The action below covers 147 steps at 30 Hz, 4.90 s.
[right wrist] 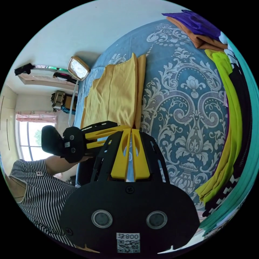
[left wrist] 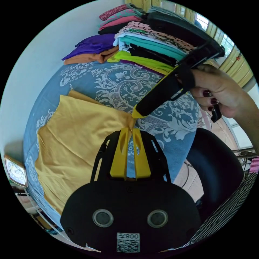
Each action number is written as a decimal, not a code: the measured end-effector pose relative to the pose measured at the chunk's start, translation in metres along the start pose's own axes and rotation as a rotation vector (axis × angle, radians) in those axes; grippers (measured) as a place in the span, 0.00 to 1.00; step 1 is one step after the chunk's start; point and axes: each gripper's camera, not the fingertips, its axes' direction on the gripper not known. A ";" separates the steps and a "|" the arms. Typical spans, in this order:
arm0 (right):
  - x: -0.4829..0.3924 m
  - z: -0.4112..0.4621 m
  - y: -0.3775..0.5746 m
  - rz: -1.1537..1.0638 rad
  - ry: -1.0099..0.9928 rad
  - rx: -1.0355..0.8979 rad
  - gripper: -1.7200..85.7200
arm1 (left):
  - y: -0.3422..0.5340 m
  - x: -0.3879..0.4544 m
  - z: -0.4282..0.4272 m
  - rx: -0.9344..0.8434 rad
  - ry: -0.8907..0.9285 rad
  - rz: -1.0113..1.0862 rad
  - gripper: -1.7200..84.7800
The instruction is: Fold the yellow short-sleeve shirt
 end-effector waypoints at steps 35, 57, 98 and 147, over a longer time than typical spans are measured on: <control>-0.094 -0.035 -0.304 0.042 0.251 0.143 0.11 | -0.017 -0.035 -0.097 0.110 0.173 -0.075 0.02; -0.292 -0.154 -0.418 -0.074 -0.198 0.319 0.03 | 0.230 0.007 0.030 0.488 0.290 -0.391 0.02; -0.945 0.098 -0.740 -0.471 0.099 -0.195 0.03 | 0.662 0.277 0.706 0.726 0.610 -1.424 0.02; -1.168 0.013 -0.841 -0.518 0.075 -0.227 0.02 | 0.419 0.428 0.879 0.546 0.320 -1.253 0.02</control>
